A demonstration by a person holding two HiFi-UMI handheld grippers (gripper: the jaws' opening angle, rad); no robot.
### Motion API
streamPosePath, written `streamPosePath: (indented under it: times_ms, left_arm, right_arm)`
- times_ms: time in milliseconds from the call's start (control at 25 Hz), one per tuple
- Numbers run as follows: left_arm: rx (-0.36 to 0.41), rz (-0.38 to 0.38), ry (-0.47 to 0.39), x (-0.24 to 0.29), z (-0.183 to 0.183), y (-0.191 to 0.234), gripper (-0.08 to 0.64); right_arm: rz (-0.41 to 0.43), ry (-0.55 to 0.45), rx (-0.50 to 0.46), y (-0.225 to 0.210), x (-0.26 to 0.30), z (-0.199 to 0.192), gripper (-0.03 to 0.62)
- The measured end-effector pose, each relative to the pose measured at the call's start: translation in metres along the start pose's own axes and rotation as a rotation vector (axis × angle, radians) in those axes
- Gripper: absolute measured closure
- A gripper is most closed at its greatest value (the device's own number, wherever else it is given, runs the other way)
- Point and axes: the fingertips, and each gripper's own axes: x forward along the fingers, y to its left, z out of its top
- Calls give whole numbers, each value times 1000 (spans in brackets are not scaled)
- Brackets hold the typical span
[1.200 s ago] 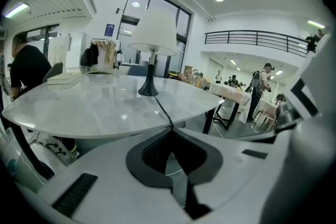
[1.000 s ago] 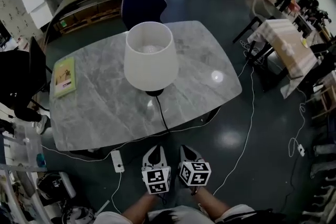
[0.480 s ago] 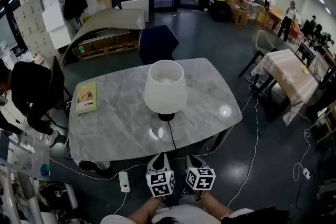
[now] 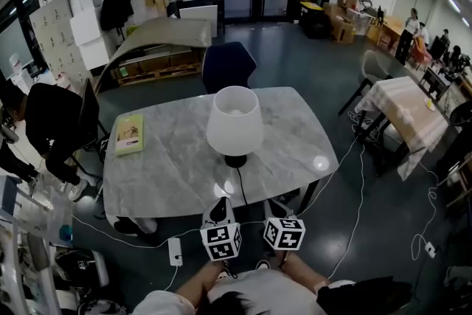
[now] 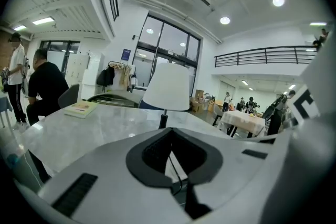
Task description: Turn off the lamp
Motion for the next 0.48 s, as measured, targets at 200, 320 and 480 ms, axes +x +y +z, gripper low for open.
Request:
streamPosePath:
  times_ms: [200,320,480]
  left_arm:
    - [-1,-2,-20,5,9,-9,551]
    - [-1,-1,-17,8,10,-10,552]
    - [-5,9,-12,11,9,-9,552]
  right_arm:
    - [23,-16,-18,2,4,12,592]
    - [36,-15,-25,6,6,14,593]
    - [54,-2,-42,9,10,12,592]
